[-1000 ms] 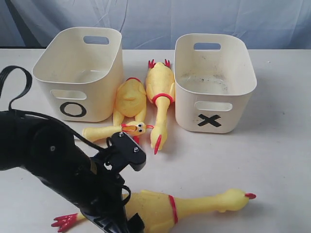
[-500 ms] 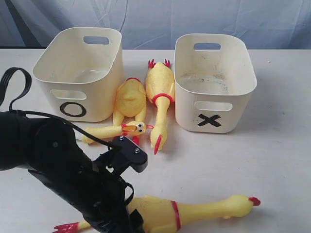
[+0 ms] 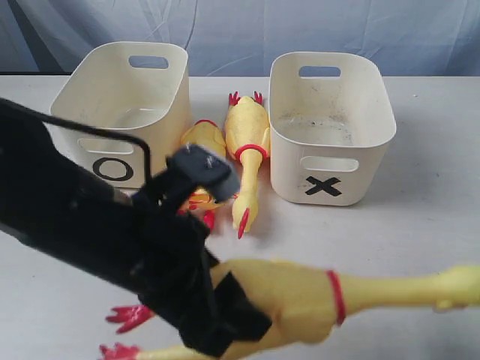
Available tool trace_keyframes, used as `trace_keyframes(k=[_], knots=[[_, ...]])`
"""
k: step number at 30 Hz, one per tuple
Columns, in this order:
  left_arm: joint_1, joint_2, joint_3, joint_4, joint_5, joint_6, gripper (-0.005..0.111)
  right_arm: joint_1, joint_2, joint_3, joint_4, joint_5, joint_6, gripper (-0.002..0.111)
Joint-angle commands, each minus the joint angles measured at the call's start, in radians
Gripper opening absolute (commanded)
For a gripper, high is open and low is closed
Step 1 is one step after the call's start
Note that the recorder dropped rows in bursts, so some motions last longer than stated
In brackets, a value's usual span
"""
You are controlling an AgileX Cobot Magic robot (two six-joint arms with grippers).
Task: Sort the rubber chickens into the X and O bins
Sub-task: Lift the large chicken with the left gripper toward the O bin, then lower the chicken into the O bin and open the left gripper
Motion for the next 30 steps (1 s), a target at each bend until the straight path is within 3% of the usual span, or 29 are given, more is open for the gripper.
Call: trace_keyframes(k=[1,7,12,19,24,27,30], knots=[[-0.003,-0.146,-0.065,-0.019,-0.186,-0.003,0.000,0.003,-0.003,0.002,0.002,-0.010,-0.002,0.000],[0.010,-0.263,-0.058,0.038,-0.650,-0.003,0.000,0.003,-0.003,0.002,0.000,-0.012,-0.002,0.000],[0.123,-0.245,-0.001,-0.076,-1.022,0.005,0.000,0.003,-0.003,0.002,0.000,-0.012,-0.002,0.000],[0.342,-0.191,0.029,-0.153,-1.179,0.092,0.000,0.003,-0.003,0.002,0.000,-0.012,-0.002,0.000],[0.445,-0.114,0.029,-0.122,-1.257,-0.085,0.000,0.003,-0.003,0.002,0.000,-0.010,-0.002,0.000],[0.480,-0.031,0.029,0.083,-1.269,-0.361,0.000,0.003,-0.003,0.002,0.000,-0.010,-0.002,0.000],[0.508,0.080,0.029,0.350,-1.371,-0.696,0.000,0.003,-0.003,0.002,0.000,-0.010,-0.002,0.000]])
